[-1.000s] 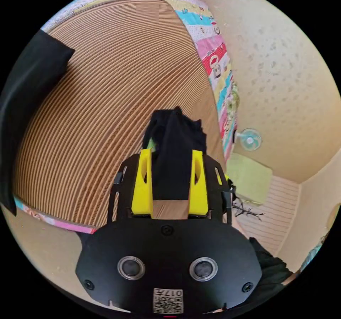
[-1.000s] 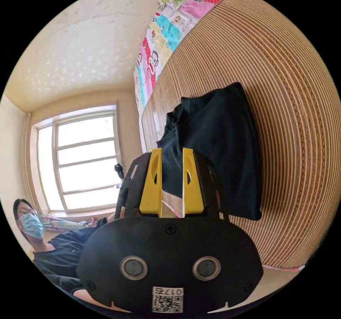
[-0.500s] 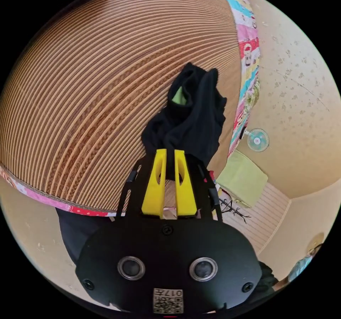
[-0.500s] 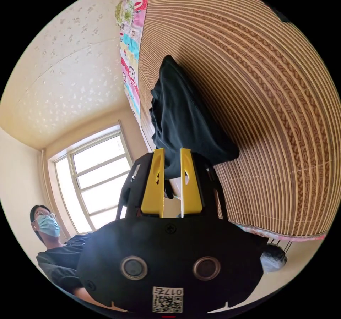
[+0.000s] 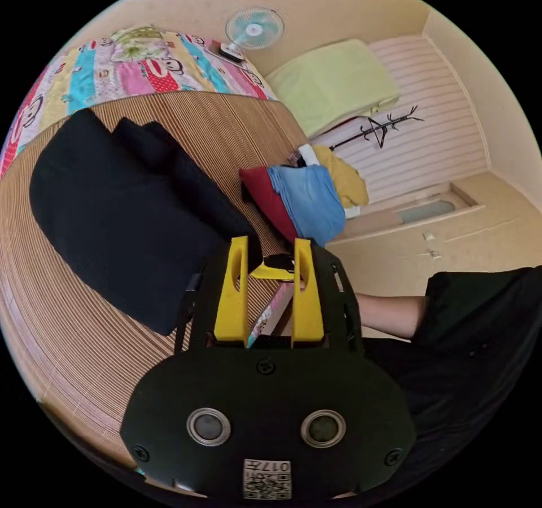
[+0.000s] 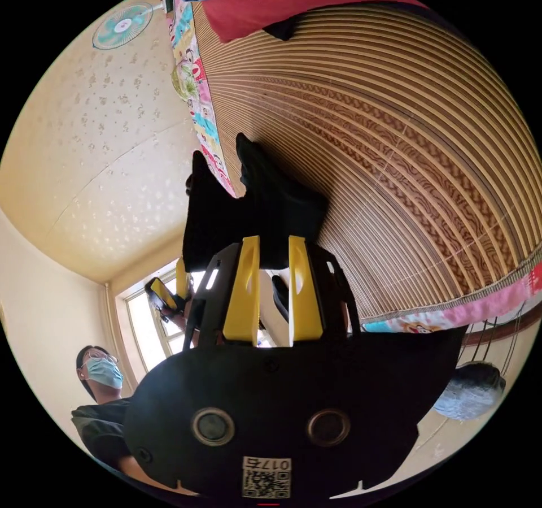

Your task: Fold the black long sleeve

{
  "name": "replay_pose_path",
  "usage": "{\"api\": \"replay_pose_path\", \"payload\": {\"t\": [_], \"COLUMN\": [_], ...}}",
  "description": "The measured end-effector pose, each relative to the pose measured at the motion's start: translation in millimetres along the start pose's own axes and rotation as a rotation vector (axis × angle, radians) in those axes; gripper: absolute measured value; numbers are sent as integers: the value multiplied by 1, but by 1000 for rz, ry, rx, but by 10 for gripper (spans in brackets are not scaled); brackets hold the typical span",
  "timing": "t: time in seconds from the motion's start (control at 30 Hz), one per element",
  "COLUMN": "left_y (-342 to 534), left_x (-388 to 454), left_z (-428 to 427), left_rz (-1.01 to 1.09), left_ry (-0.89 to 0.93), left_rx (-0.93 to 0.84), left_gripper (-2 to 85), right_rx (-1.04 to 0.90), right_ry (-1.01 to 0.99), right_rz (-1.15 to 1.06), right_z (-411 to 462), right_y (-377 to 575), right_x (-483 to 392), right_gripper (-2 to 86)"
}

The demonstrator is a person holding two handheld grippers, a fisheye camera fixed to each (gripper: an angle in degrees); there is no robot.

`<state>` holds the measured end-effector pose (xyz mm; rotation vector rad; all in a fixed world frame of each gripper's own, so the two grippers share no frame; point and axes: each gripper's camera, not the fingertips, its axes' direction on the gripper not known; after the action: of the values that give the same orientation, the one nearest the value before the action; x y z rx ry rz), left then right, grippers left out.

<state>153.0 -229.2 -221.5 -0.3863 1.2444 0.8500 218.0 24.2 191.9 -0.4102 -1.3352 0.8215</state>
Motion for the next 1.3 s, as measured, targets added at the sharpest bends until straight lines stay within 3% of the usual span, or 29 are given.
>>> {"api": "replay_pose_path", "payload": {"t": [0.13, 0.3, 0.47, 0.63, 0.83, 0.93, 1.03, 1.2, 1.3], "left_y": [36, 106, 128, 135, 155, 171, 208, 288, 300], "left_x": [-25, -126, -187, -181, -118, -87, -74, -34, 5], "left_z": [6, 5, 59, 72, 53, 34, -6, -106, -136], "left_rz": [-166, -698, -827, -789, -686, -600, -631, -656, -544], "left_ry": [-29, -191, 104, 306, 471, 449, 377, 143, 48], "left_rx": [66, 94, 1, 103, 137, 100, 186, 407, 373], "left_gripper": [110, 155, 161, 74, 64, 64, 71, 122, 127], "right_rx": [-55, -59, -58, -54, -63, -102, -121, 11, 24], "right_ry": [27, 25, -26, -46, -241, -203, -98, -237, -265], "right_rz": [34, 65, 99, 87, 70, 73, 79, 298, 384], "right_z": [-15, -33, -32, -16, 31, 62, 89, 122, 152], "right_y": [4, 10, 7, -8, -32, -34, -16, 31, 61], "right_x": [19, 36, 47, 42, 36, 18, -6, -13, -20], "right_gripper": [103, 125, 175, 226, 270, 256, 233, 208, 195]}}
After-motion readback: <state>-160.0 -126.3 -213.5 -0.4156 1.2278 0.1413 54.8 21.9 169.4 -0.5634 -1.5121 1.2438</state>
